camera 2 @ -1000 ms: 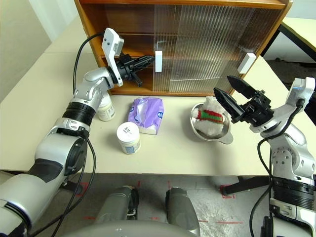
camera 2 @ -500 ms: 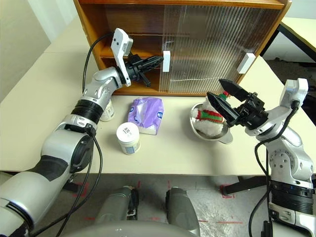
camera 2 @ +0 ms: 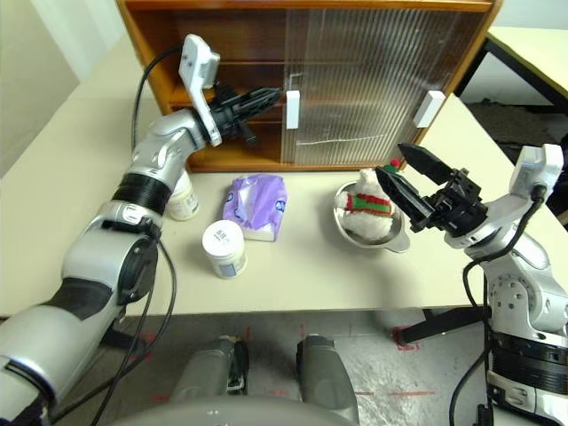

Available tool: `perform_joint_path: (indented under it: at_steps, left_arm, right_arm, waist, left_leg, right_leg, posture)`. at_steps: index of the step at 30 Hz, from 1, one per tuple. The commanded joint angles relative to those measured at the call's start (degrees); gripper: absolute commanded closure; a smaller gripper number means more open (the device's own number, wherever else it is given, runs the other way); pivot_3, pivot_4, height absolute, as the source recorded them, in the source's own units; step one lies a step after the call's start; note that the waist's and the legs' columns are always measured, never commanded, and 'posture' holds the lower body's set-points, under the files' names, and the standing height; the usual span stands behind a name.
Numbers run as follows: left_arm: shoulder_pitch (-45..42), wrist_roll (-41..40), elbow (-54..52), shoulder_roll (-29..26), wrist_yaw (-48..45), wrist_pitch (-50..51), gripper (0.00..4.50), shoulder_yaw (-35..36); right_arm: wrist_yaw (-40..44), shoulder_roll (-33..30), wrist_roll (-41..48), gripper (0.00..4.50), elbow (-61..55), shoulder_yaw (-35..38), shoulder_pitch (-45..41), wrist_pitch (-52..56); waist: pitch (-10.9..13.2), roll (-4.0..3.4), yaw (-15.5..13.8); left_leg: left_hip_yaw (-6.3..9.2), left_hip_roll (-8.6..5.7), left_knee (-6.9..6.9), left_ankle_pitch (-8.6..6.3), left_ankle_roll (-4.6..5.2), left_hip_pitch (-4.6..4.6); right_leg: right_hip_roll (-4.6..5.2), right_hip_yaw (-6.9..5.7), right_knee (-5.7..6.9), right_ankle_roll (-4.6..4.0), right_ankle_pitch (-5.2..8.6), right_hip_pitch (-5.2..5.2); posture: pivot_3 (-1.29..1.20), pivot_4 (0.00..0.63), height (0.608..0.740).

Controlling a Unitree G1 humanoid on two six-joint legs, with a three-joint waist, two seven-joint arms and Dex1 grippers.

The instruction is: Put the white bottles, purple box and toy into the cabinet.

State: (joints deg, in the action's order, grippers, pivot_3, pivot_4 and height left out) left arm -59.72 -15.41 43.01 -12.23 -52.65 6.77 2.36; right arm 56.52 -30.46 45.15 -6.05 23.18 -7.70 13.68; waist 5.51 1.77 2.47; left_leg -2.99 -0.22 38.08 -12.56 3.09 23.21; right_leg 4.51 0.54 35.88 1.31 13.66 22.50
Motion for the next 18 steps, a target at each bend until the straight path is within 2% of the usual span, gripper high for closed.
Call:
perform_joint_path:
  at_steps: [1,5,8,10,14,18]
  left_arm:
    - [5.2,-1.8,-12.0,-4.4,-1.6,8.6,2.79,-0.1]
    - [11.0,-5.9,-26.8,-10.9,-2.4,18.1,1.23,1.5]
    - [15.7,-8.1,-34.9,-17.4,-4.2,21.1,0.04,3.6]
    - [19.2,-8.2,-37.8,-21.9,-4.3,19.3,0.04,6.7]
    - [26.6,-10.7,-41.7,-27.6,-3.1,21.0,0.04,13.2]
    - [34.4,-12.2,-45.5,-30.3,-4.6,20.3,0.04,15.1]
  right_arm:
    - [1.3,0.2,-1.1,0.00,2.6,-1.7,-2.0,-0.7]
    - [2.1,0.0,-2.3,0.00,5.6,-3.3,-4.2,-0.6]
    - [2.9,-0.3,-3.9,0.00,7.5,-4.7,-5.7,-1.2]
    - [4.5,-0.7,-5.4,0.00,8.4,-6.4,-6.2,-1.7]
    - [9.4,-0.6,-7.0,0.00,8.6,-10.2,-6.7,-2.9]
    - [10.6,0.7,-5.5,0.00,7.9,-10.8,-7.7,-1.8]
  waist:
    - [0.0,-0.01,-0.1]
    - [0.1,-0.02,-0.7]
    - [0.1,-0.04,-1.0]
    - [0.1,-0.13,-1.3]
    - [0.2,-0.17,-2.0]
    - [0.2,-0.20,-2.9]
  left_leg:
    - [0.02,0.01,0.00,0.00,0.00,0.00]
    - [0.05,0.03,-0.01,0.00,0.00,-0.02]
    - [0.04,0.02,0.00,0.00,-0.01,-0.02]
    - [0.05,0.02,-0.02,-0.01,-0.01,-0.02]
    - [0.08,0.08,-0.11,-0.01,-0.03,-0.05]
    - [0.12,0.08,-0.15,-0.03,-0.05,-0.02]
  right_leg:
    - [-0.01,0.00,0.03,-0.03,-0.02,0.01]
    - [0.01,-0.01,0.07,-0.12,-0.07,0.02]
    - [0.34,-0.01,0.05,-0.24,-0.13,0.01]
    - [0.41,-0.02,0.02,-0.29,-0.11,0.01]
    - [0.44,-0.03,0.04,-0.47,-0.04,0.09]
    - [0.55,-0.04,0.03,-0.53,0.00,0.08]
  posture:
    - [0.00,0.058,0.740]
    - [0.03,0.070,0.740]
    - [0.04,0.075,0.740]
    - [0.04,0.082,0.740]
    - [0.06,0.084,0.740]
    - [0.07,0.081,0.740]
